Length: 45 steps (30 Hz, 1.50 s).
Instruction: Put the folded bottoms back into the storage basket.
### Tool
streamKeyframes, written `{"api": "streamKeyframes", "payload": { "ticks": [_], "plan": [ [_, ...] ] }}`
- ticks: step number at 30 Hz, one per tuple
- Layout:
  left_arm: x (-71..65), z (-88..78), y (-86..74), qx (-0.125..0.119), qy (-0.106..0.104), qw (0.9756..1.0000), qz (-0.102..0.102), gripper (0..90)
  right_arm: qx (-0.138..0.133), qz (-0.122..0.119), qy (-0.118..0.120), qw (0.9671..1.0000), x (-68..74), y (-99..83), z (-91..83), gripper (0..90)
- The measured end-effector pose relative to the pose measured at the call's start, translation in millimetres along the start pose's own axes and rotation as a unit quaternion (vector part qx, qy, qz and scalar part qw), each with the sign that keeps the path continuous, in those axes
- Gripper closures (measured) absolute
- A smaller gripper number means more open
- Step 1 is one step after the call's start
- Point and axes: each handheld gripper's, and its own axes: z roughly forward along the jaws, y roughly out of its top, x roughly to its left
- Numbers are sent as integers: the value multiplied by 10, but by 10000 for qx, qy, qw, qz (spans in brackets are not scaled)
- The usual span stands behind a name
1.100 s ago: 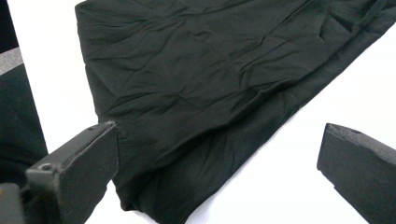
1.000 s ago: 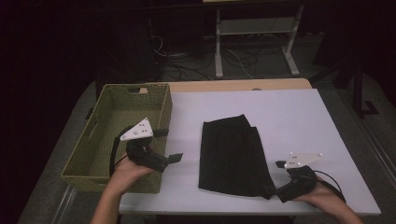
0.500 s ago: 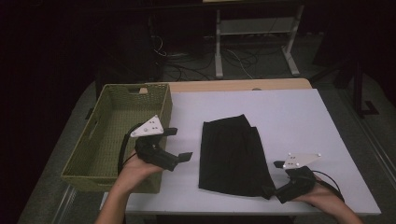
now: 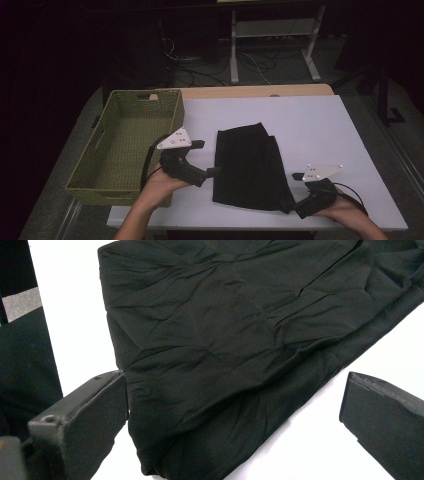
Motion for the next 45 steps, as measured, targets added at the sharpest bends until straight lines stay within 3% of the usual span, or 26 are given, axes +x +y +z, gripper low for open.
{"api": "streamKeyframes", "payload": {
  "ticks": [11,20,35,45],
  "plan": [
    [-128,232,-95,146,-138,9998,33,9,-23,11,14,10000,-2,-1,-7,0],
    [-188,428,-250,405,-108,9991,114,8,-26,-41,38,10000,1,-1,-8,0],
    [-138,629,-536,639,54,9979,-25,8,-27,-65,50,10000,3,-2,-19,0],
    [-79,786,-693,911,131,9956,-161,8,-64,-64,45,9999,6,8,-23,0]
  ]
}}
